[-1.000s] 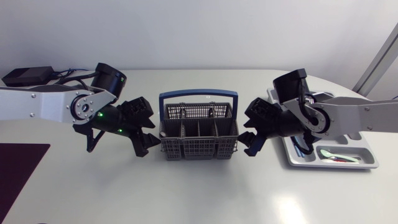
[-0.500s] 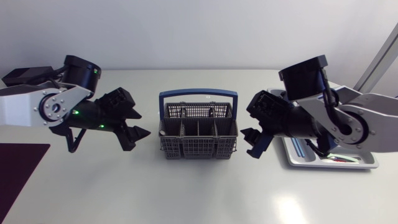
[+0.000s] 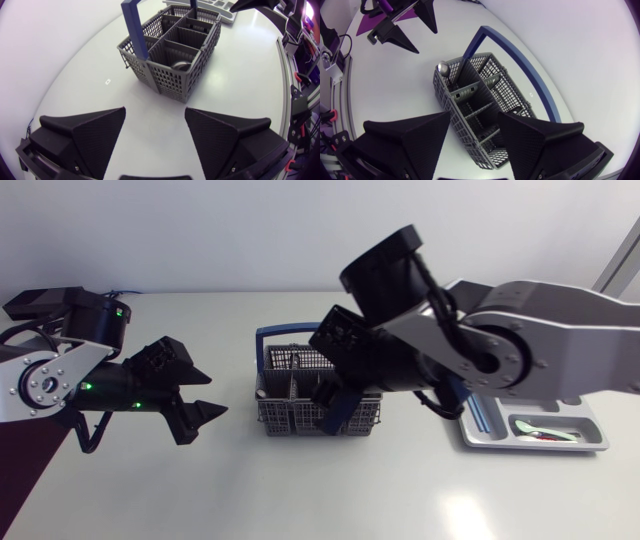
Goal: Unload the cutlery basket into the drawer organizer.
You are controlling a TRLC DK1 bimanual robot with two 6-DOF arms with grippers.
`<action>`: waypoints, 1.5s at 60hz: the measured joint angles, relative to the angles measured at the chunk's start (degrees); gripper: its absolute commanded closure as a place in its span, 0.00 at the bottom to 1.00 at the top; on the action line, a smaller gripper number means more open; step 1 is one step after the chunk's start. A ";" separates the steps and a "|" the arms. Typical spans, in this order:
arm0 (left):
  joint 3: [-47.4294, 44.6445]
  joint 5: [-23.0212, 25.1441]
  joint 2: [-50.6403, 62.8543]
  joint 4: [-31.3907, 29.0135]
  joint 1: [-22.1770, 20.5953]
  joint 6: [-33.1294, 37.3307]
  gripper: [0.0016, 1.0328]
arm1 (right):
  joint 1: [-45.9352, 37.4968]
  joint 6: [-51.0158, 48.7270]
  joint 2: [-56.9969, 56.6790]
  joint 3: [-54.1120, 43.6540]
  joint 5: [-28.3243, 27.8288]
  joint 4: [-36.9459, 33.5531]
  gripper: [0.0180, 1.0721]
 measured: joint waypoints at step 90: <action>-10.05 9.09 -6.25 5.66 4.44 0.22 0.19 | 11.26 10.60 24.83 23.82 10.25 -7.61 0.60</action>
